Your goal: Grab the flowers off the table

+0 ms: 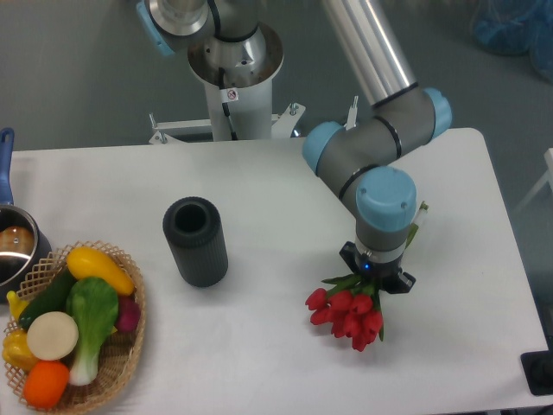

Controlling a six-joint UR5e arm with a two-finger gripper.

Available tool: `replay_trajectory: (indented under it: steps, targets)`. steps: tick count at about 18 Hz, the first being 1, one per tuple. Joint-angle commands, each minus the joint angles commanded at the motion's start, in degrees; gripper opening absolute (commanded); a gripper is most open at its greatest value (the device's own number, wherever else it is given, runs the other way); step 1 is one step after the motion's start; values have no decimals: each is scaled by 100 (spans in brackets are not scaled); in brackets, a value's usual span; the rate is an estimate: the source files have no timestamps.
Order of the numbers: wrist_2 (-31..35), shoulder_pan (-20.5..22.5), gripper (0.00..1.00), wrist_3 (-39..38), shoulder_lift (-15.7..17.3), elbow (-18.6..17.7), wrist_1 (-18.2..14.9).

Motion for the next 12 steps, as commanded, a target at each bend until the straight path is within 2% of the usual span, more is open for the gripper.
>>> replay_trajectory:
  steps: [3,9,12]
  targets:
    - [-1,36,0,0,80,210,-228]
    - [-9,19,0,70,212,975,-1361]
    - [-9,36,0,105,212,1239,-1644]
